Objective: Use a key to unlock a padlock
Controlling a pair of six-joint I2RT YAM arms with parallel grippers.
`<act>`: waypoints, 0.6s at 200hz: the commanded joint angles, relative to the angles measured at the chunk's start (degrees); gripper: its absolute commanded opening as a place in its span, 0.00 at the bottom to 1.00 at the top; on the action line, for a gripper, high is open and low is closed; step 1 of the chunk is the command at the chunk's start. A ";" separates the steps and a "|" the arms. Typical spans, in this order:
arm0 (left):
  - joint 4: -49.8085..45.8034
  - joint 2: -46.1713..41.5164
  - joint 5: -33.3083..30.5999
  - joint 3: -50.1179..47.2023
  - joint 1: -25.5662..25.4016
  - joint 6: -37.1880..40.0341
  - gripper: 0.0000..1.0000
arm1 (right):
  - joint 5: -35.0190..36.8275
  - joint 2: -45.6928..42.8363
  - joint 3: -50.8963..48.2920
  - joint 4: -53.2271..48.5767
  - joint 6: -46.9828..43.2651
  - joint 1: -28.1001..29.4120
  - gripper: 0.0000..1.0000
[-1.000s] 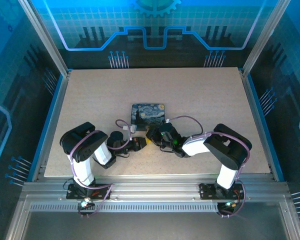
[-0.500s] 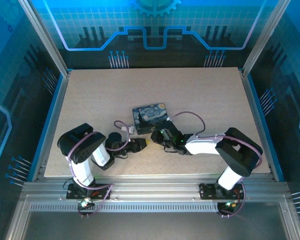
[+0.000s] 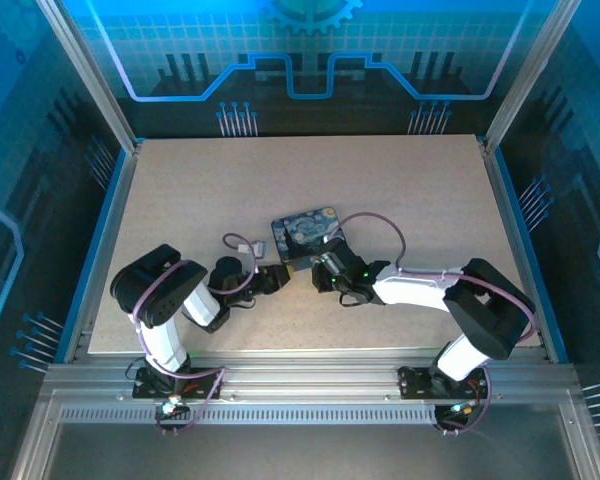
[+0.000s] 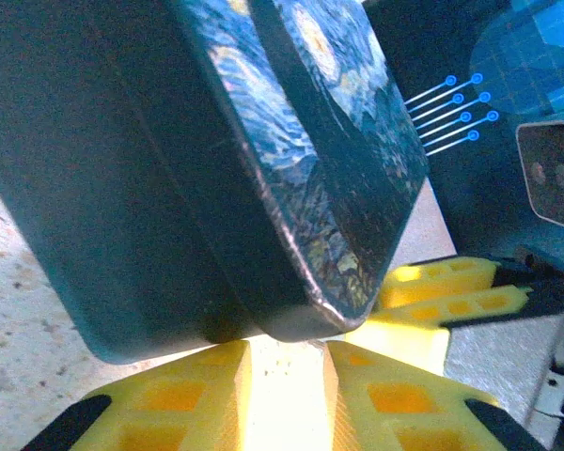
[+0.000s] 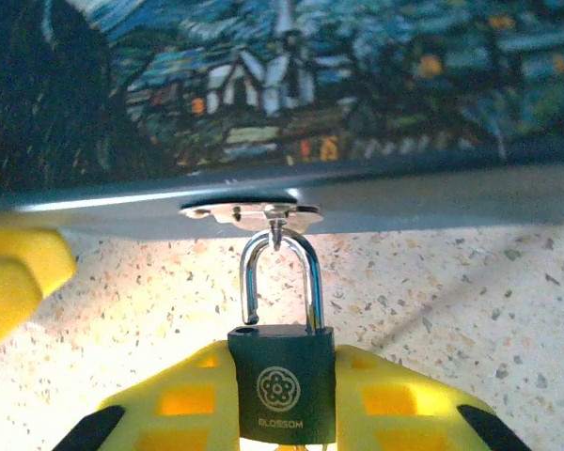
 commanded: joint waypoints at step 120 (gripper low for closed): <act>4.83 6.02 -1.38 2.78 1.72 -0.30 0.22 | -26.63 -4.59 -2.78 0.64 -18.21 -11.49 0.05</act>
